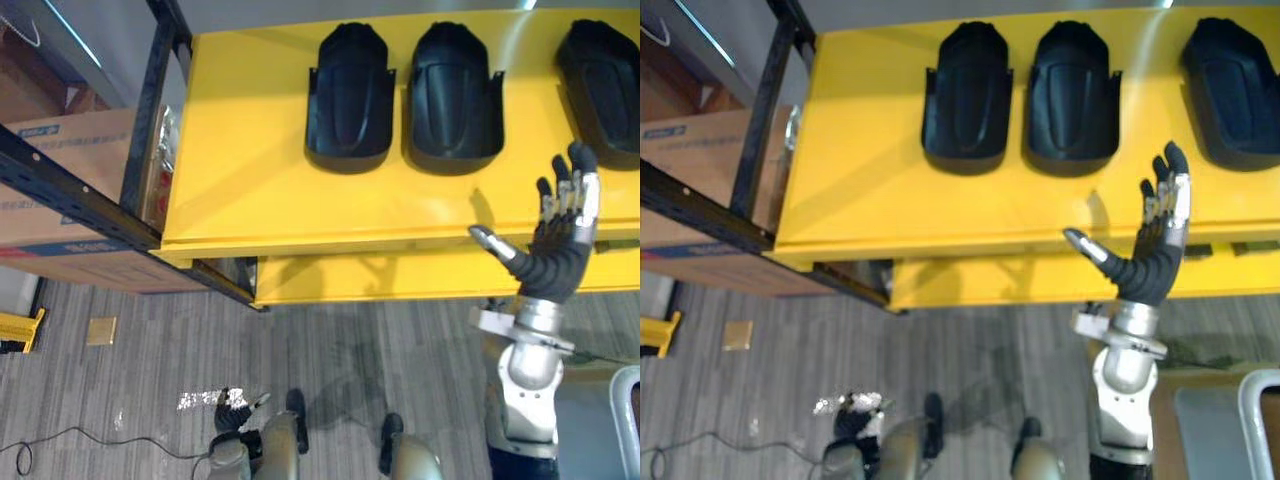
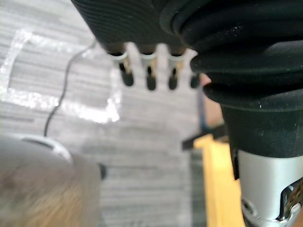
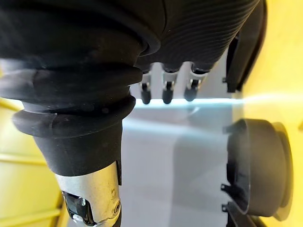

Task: Walk over and take plastic housings, then place them on the shelf

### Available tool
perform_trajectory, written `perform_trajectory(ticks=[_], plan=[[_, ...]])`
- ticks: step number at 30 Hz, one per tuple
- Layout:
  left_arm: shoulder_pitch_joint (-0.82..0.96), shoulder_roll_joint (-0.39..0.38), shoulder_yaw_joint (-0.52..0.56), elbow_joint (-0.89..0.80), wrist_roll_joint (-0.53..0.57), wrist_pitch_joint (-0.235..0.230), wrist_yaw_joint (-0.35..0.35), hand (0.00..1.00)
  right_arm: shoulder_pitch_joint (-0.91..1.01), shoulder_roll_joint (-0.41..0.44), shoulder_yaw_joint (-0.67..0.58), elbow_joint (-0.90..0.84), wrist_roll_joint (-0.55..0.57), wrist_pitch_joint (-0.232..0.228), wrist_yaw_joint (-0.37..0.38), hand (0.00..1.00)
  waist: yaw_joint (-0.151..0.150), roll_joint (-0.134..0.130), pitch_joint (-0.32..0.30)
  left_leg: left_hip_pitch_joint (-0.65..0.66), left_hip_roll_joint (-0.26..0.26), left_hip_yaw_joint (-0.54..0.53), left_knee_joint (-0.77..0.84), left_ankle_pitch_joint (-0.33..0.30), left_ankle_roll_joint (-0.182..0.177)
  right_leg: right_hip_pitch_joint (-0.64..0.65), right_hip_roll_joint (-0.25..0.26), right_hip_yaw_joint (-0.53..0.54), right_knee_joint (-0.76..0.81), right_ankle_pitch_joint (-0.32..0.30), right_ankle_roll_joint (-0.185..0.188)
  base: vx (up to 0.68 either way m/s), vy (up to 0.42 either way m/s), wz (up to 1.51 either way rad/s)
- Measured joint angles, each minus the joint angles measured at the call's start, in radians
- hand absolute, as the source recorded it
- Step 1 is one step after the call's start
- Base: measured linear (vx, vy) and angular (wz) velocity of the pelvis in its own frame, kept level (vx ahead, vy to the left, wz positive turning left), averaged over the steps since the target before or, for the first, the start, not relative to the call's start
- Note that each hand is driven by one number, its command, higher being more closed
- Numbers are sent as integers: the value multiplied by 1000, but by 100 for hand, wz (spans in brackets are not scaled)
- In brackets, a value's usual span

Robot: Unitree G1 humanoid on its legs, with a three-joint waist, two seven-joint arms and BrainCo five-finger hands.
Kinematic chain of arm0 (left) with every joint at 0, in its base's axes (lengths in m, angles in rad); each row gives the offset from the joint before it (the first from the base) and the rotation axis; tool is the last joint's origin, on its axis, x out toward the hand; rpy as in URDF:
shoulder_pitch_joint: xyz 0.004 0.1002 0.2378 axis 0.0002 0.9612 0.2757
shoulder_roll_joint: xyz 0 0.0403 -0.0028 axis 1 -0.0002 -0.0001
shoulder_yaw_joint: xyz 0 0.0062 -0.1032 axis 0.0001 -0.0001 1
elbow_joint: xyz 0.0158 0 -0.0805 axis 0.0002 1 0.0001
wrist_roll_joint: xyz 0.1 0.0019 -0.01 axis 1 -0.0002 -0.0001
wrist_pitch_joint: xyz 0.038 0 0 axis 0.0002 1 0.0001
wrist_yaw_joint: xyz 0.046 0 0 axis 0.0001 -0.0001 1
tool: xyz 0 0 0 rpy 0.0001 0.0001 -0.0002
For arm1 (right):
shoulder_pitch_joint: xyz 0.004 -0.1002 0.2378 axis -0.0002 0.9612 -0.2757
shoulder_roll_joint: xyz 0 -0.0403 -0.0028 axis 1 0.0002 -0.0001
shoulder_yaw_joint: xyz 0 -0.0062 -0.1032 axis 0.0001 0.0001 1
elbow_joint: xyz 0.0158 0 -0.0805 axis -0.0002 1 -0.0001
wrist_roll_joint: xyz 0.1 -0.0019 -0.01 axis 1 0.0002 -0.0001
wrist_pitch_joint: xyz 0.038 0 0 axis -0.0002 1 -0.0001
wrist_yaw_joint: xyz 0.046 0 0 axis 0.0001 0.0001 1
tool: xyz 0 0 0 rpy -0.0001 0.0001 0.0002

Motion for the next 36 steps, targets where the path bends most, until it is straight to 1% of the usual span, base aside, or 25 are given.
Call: perform_trajectory(ticks=[1,2,3,4,5,6,7,8,9,10,13,15,16,18,22,25,26,27,29,30,32,33,36], plan=[[0,0,0,0,0,0,0,0,-5,1,0,0,-1,0,-5,0,0,0,0,3,4,1,1,0,0,-6,2,5,17,2,3,41,-34,-17],[-1,2,-1,-1,0,0,1,0,-22,3,3,1,-3,0,-11,0,2,0,0,9,21,10,1,0,0,-45,17,33,84,18,23,25,-29,-27],[-2,2,-1,-1,1,0,1,0,-30,5,7,2,-11,0,-11,0,2,0,1,12,37,21,0,0,0,-79,28,53,136,36,22,15,-37,-55],[-8,5,0,7,1,1,3,0,-44,7,18,2,-19,-2,-11,0,2,-3,4,16,62,39,9,0,0,-129,43,83,138,-19,-4,9,-56,-60],[-16,16,0,12,0,1,3,0,-44,10,26,1,-19,-3,-11,0,0,-26,7,15,65,58,33,-5,-5,-131,37,104,34,25,0,26,-127,-54],[-19,25,0,8,0,0,3,0,-46,14,35,0,-19,-3,-12,0,-3,-45,15,15,61,63,59,-16,-13,-132,28,116,4,83,-3,26,-145,-49],[-31,26,1,8,0,0,4,0,-54,7,52,0,-19,-2,-10,0,-6,-31,31,-2,93,53,113,-49,-36,-137,58,130,24,66,-5,19,-164,-53],[-41,17,-2,7,-1,0,4,0,-51,4,63,0,-18,-2,-8,0,-7,-19,44,-11,120,50,141,-65,-48,-144,83,134,27,64,-9,-13,-136,-53],[-45,8,-5,7,-2,0,4,0,-47,3,70,0,-17,-2,-7,0,-11,-14,47,-17,130,50,149,-70,-54,-149,91,134,31,64,-9,-24,-136,-35],[-52,3,-31,12,-2,0,1,0,-43,-1,76,3,-17,-2,-6,0,-26,-10,53,-18,137,48,151,-76,-60,-162,97,135,51,64,-10,-31,-89,-11],[-56,4,-37,13,-4,-1,0,0,-43,-9,77,4,-17,-2,-2,0,-29,-10,53,-17,128,41,150,-76,-60,-171,90,132,80,62,-12,-31,-27,7],[-55,4,-43,16,-3,-2,1,0,-51,-11,79,10,-17,-2,15,0,-25,-9,54,-19,107,26,147,-75,-59,-169,71,128,88,57,-16,-58,31,23],[-53,5,-48,16,-3,-2,1,0,-52,-11,84,12,-17,-2,16,0,-23,-9,54,-19,105,25,148,-75,-59,-168,66,128,88,56,-15,-82,57,17],[-48,19,-69,16,-3,-2,1,0,-56,-11,112,19,-17,-2,30,0,-18,-9,54,-19,90,23,148,-75,-58,-159,50,129,78,56,-15,-86,55,9],[-35,43,-69,26,-1,-2,1,0,-72,-11,143,44,-17,-2,41,0,-17,-9,54,-21,82,18,147,-78,-51,-135,46,129,36,56,-15,-85,29,4],[-25,63,-68,37,-2,-2,0,0,-192,-47,195,79,-16,-3,43,0,-28,-9,60,-34,70,3,150,-76,-44,-134,40,128,21,63,-11,-87,21,7],[-25,72,-68,38,-2,-3,0,0,-276,-77,218,125,-17,-2,46,0,-26,-11,67,-34,69,1,152,-72,-41,-131,40,129,15,72,-9,-78,15,5],[-25,75,-67,38,-2,-4,1,0,-307,-88,229,141,-17,-2,51,0,-24,-11,71,-35,66,0,152,-70,-40,-129,41,129,9,77,-10,-74,23,1],[-25,78,-66,38,-2,-13,1,0,-426,-123,279,219,-18,-2,61,0,-21,-5,81,-38,63,-1,146,-63,-34,-119,41,129,-21,99,-6,-47,26,0],[-25,79,-66,38,-2,-13,1,0,-441,-128,283,232,-18,-2,61,0,-21,-4,82,-38,62,-1,146,-62,-34,-117,41,129,-25,101,-7,-39,43,0],[-25,83,-66,39,-2,-15,0,0,-551,-163,294,309,-11,1,63,0,-19,2,85,-51,54,-7,146,-58,-27,-115,38,124,-44,113,0,-14,32,9],[-25,84,-66,39,-2,-16,0,0,-577,-171,294,324,-8,2,63,0,-19,4,88,-54,51,-10,146,-56,-24,-115,36,123,-48,117,1,7,34,15],[-27,98,-65,39,-3,-19,-2,0,-704,-196,294,421,24,10,63,0,-18,11,114,-57,35,-26,147,-51,-16,-105,25,123,-55,122,8,21,47,14]])
